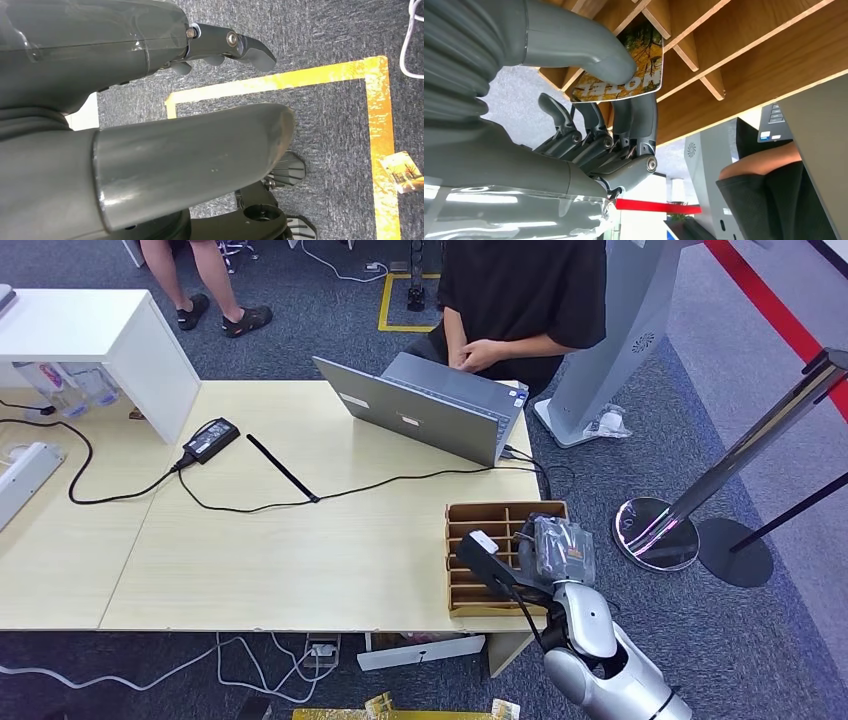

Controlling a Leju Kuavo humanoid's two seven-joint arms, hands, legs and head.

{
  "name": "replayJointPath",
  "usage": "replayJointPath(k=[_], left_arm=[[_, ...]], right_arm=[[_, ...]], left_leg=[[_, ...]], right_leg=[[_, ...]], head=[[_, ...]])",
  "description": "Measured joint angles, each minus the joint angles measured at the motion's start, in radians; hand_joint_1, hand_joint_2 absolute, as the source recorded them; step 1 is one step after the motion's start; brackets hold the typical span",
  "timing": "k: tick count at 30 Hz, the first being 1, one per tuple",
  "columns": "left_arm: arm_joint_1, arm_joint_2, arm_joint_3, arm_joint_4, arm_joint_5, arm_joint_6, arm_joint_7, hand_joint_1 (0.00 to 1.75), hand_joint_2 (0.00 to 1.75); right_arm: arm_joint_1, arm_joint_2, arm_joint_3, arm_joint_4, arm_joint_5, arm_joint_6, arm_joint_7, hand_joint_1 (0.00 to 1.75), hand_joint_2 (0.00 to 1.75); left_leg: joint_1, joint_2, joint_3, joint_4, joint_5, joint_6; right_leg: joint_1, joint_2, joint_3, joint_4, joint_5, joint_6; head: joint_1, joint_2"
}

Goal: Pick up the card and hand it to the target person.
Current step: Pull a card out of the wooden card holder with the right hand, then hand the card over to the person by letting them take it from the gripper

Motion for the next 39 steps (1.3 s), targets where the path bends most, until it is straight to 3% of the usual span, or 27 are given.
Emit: replayJointPath(k=[6, 25, 39], left_arm=[[0.001, 0.0, 0.0, 0.0, 0.004, 0.002, -0.005, 0.0, 0.0], [0.017, 0.0, 0.0, 0.0, 0.027, 0.004, -0.026, 0.0, 0.0], [-0.004, 0.0, -0.001, 0.0, -0.007, -0.007, 0.003, 0.0, 0.0]], right_arm=[[0.0, -0.002, 0.0, -0.036, 0.018, 0.004, 0.016, 1.47, 1.75], [-0.032, -0.104, -0.048, -0.474, 0.155, 0.11, 0.035, 1.38, 1.75], [-0.107, -0.16, -0.079, -0.45, 0.107, 0.124, 0.034, 1.45, 1.75]], left_leg=[[0.0, 0.0, 0.0, 0.0, 0.0, 0.0], [0.0, 0.0, 0.0, 0.0, 0.0, 0.0], [0.0, 0.0, 0.0, 0.001, 0.0, 0.0]], right_leg=[[0.0, 0.0, 0.0, 0.0, 0.0, 0.0], [0.0, 0.0, 0.0, 0.0, 0.0, 0.0], [0.0, 0.0, 0.0, 0.0, 0.001, 0.001]], head=[[0.0, 0.0], [0.0, 0.0], [0.0, 0.0]])
